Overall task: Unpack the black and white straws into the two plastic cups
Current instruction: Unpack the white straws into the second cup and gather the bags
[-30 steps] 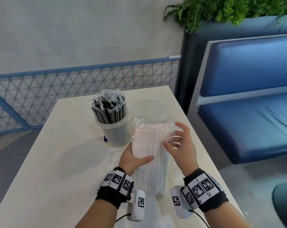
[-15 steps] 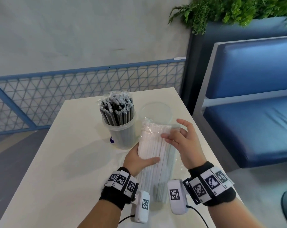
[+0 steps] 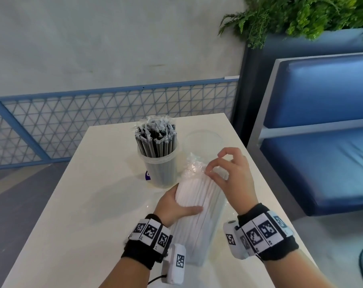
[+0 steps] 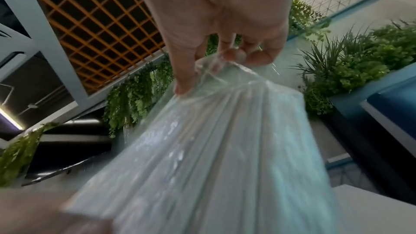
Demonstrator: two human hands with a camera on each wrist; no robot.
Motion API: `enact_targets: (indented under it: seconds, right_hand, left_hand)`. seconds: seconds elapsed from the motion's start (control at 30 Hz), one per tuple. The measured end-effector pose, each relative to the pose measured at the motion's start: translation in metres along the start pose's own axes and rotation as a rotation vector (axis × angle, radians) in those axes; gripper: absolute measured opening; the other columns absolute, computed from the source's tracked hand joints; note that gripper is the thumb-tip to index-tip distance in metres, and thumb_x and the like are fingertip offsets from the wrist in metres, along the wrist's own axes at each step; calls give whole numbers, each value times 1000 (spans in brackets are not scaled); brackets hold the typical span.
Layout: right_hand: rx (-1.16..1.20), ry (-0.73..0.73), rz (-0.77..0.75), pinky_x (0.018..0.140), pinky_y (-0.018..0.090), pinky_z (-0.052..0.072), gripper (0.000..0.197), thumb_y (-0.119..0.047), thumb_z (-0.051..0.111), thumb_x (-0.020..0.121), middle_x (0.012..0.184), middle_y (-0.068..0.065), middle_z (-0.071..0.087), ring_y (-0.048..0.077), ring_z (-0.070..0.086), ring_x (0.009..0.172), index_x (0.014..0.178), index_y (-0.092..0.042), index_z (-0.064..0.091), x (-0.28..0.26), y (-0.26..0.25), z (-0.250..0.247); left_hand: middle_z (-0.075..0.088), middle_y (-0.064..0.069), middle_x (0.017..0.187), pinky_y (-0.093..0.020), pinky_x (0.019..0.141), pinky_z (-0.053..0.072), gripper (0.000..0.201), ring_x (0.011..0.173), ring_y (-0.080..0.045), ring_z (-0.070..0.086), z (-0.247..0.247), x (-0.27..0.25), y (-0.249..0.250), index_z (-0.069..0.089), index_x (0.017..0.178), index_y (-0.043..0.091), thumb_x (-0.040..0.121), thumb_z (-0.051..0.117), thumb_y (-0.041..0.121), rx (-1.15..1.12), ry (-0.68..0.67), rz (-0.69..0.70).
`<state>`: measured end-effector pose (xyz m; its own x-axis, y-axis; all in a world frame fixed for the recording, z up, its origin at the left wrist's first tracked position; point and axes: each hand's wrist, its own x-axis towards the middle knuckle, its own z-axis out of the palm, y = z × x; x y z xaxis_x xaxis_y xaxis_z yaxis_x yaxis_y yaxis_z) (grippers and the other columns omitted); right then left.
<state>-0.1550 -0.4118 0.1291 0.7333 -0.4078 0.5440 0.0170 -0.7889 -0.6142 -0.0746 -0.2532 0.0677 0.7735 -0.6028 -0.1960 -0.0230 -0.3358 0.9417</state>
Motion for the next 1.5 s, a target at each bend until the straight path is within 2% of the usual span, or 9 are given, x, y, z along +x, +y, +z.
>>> enact_targets:
  seconds: [0.1, 0.27, 0.37, 0.5, 0.77, 0.97, 1.07, 1.3, 1.5]
  right_hand:
    - [112, 168, 186, 64, 6, 38, 14, -17, 66, 83, 88, -9, 54, 1, 49, 67, 76, -28, 61, 18, 6, -15]
    - [524, 244, 461, 72, 30, 53, 19, -6, 54, 88, 100, 9, 50, 5, 67, 71, 85, -26, 54, 41, 12, -32]
    - [463, 209, 258, 74, 25, 52, 19, -10, 57, 86, 89, 3, 58, 15, 67, 80, 82, -28, 55, 38, -4, -34]
    - [170, -180, -97, 77, 6, 43, 14, -11, 57, 89, 89, -14, 68, -1, 60, 83, 92, -18, 68, 23, -21, -14]
    - [162, -381, -82, 65, 1, 41, 32, -5, 60, 84, 96, -5, 67, -5, 56, 61, 112, -19, 66, 36, -35, 19]
    - [169, -629, -162, 92, 16, 45, 54, -29, 74, 76, 124, -1, 56, 3, 48, 102, 125, -16, 56, 40, -42, 41]
    - [119, -615, -192, 93, 28, 48, 43, -22, 69, 81, 127, 5, 54, 5, 46, 100, 121, -11, 58, 41, -47, 51]
    - [-38, -665, -216, 71, 12, 27, 49, -32, 70, 80, 110, 6, 57, 19, 52, 96, 117, -6, 53, 48, -58, 59]
    - [-132, -729, -193, 86, 24, 45, 63, -44, 73, 73, 115, 5, 60, 19, 57, 102, 122, -10, 52, 57, -56, 73]
  left_hand:
    - [64, 12, 108, -31, 91, 49, 63, 104, -8, 60, -9, -7, -4, 53, 108, 33, 56, 88, 27, 49, -70, -16]
    - [68, 9, 109, -37, 94, 51, 75, 104, -8, 62, -23, -17, -9, 58, 111, 30, 43, 89, 38, 80, -152, -38]
    - [67, 10, 109, -38, 94, 51, 76, 103, -9, 62, -33, -19, -5, 57, 109, 31, 40, 88, 41, 91, -121, -34]
    - [65, 10, 106, -30, 86, 51, 77, 101, -11, 61, -56, -22, 7, 55, 109, 30, 41, 90, 39, 144, -4, 2]
    - [65, 8, 101, -17, 73, 44, 67, 94, -10, 59, -99, -28, 18, 54, 100, 41, 43, 90, 38, 312, 124, 108]
    - [67, 6, 100, -36, 86, 51, 71, 97, -16, 63, -100, -25, -9, 55, 103, 41, 38, 81, 52, 264, 178, 80]
    - [67, 6, 104, -35, 89, 50, 80, 99, -14, 62, -97, -22, -16, 54, 113, 32, 41, 79, 55, 243, 188, 100]
    - [67, 6, 102, -22, 78, 47, 69, 96, -11, 62, -101, -19, -19, 54, 113, 28, 53, 89, 34, 225, 213, 129]
    - [67, 3, 102, -37, 87, 50, 74, 98, -15, 62, -100, -14, -19, 55, 111, 30, 45, 82, 51, 186, 178, 151]
